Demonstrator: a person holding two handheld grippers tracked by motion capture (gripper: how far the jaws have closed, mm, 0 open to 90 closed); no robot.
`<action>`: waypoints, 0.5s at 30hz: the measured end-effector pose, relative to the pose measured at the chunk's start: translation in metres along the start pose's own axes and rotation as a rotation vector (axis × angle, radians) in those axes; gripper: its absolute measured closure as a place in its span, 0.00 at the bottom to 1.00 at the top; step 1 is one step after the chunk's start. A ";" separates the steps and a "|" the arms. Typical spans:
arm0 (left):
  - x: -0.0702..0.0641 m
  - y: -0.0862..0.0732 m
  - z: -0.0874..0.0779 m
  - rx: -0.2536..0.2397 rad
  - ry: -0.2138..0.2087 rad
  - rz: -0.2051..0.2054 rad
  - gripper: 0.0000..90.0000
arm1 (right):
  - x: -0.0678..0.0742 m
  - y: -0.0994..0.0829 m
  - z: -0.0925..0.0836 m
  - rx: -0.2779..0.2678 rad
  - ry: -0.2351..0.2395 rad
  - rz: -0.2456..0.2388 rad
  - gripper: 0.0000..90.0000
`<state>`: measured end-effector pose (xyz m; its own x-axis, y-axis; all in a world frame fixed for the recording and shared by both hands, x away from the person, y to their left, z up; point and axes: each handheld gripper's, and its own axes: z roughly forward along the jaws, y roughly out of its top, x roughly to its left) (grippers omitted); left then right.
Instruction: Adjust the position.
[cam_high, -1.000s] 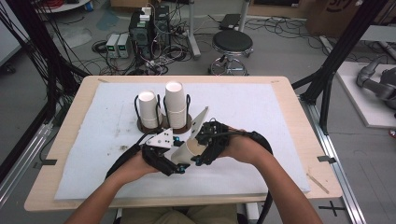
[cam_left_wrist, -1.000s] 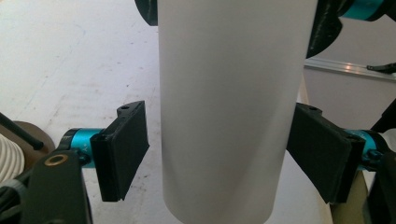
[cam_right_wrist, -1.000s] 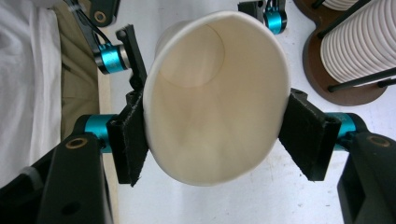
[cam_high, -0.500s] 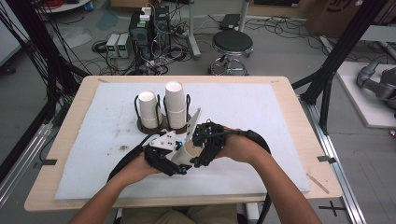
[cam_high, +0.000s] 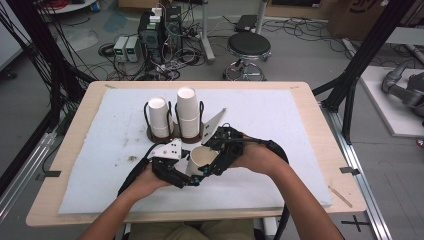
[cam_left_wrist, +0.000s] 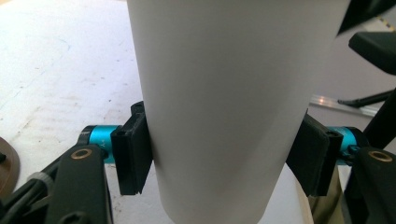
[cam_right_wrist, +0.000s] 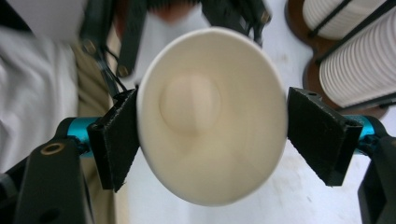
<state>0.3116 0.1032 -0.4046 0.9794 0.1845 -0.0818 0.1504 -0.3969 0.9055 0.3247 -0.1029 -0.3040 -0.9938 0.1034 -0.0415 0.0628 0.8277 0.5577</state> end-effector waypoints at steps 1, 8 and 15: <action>0.000 0.000 0.000 -0.005 0.001 -0.002 0.35 | -0.001 -0.002 -0.002 -0.031 0.004 0.018 0.24; 0.004 -0.009 -0.006 -0.059 0.035 -0.018 0.35 | -0.006 -0.016 -0.019 -0.215 -0.014 0.101 0.24; 0.008 -0.015 -0.024 -0.179 0.085 -0.021 0.35 | -0.009 -0.050 -0.033 -0.373 -0.083 0.201 0.24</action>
<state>0.3144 0.1318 -0.4089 0.9603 0.2691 -0.0727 0.1368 -0.2277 0.9641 0.3272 -0.1631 -0.3037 -0.9535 0.2988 0.0402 0.2015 0.5322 0.8223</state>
